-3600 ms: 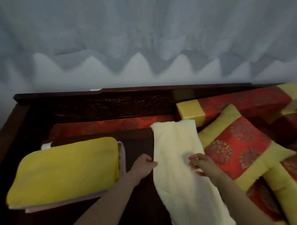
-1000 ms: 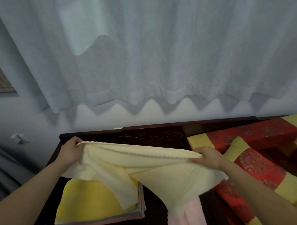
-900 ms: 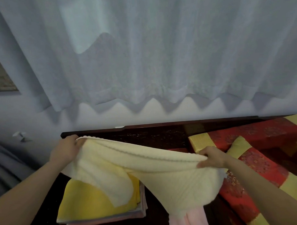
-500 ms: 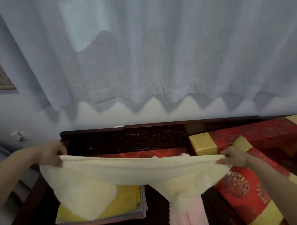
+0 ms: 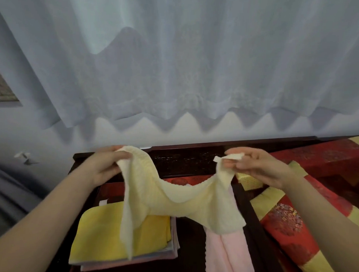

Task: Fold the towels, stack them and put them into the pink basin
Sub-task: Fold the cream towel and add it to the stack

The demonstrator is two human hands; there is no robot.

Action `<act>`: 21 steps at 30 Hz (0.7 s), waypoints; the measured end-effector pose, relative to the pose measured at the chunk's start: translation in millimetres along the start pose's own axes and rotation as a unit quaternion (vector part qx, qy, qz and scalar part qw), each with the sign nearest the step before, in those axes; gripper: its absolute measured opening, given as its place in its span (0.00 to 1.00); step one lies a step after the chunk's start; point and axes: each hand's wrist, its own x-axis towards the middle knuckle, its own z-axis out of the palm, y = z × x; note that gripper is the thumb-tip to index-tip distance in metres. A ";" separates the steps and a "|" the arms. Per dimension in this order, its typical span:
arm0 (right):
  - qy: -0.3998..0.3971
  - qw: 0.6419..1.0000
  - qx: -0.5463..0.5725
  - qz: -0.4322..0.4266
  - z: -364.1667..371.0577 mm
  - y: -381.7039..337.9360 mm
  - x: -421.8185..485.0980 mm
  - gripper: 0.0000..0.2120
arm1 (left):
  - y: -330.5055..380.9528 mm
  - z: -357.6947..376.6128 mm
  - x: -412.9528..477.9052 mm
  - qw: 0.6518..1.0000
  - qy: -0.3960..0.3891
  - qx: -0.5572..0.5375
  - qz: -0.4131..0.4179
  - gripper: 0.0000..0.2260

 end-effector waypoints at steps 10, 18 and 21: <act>0.021 0.809 -0.544 -0.220 56.6 44.4 13.2 0.08 | -85.4 81.2 -29.5 0.995 0.001 -0.091 0.039 0.09; 0.017 0.918 -0.345 -0.196 91.0 47.5 17.5 0.06 | -99.2 97.7 -45.4 0.990 -0.029 0.062 0.125 0.08; 0.008 0.910 -0.367 -0.193 94.5 49.7 21.6 0.06 | -98.8 100.2 -50.2 0.981 -0.046 0.101 0.160 0.07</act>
